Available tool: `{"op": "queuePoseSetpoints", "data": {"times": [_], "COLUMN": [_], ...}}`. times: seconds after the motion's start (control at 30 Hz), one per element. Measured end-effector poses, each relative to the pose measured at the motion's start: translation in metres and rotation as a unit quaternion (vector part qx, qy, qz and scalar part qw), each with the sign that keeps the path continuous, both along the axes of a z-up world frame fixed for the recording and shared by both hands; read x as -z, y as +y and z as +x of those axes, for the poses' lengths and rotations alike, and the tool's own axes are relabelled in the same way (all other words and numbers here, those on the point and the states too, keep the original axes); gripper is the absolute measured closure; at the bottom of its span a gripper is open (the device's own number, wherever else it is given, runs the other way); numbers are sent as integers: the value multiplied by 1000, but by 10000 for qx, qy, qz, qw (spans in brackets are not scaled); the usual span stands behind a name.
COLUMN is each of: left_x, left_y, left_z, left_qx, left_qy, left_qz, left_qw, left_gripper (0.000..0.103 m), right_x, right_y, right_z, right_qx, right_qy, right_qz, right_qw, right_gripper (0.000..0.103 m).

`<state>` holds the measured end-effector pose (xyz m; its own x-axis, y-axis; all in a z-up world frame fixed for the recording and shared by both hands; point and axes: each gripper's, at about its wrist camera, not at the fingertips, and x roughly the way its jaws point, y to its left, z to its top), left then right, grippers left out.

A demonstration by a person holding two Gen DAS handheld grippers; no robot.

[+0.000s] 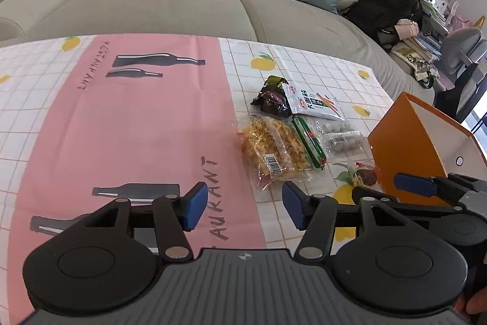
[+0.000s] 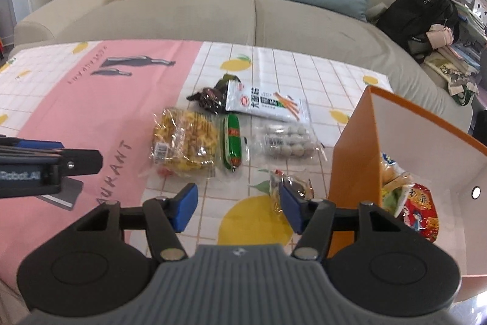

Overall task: Organize snacks
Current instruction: 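Move both open tools back to the remaining snacks, then grasp the clear yellow pasta-snack bag with the left tool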

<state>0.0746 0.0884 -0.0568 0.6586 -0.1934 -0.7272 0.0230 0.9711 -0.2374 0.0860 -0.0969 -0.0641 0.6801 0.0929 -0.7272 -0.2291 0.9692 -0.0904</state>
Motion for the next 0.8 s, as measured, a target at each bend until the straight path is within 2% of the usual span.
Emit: {"op": "queuePoseSetpoints", "data": {"times": [0.2,0.3,0.43,0.5,0.6,0.8], "left_x": [8,11,17,22,29,41], "left_y": [1,-4,-15,-18,-22,-40], "left_z": [18,33,55,65,79,101], "left_qx": [80,170,202,178,98,-83], "left_qy": [124,172,245,317,468,677], "left_qz": [-228,-386,-411,-519,-685,-517], "left_qw": [9996,9990,9986,9980,9965,9963], "left_gripper": [37,31,24,24,22,16], "right_x": [14,18,20,21,27,40], "right_y": [1,3,12,13,12,8], "right_z": [19,29,38,42,49,56], "right_qx": [6,-30,-79,-144,-194,-171], "right_qy": [139,144,-11,-24,53,168], "right_qz": [-67,-124,-493,-615,-750,-952], "right_qw": [9999,9998,9988,9980,9970,9952], "right_gripper": [36,34,33,28,28,25]}}
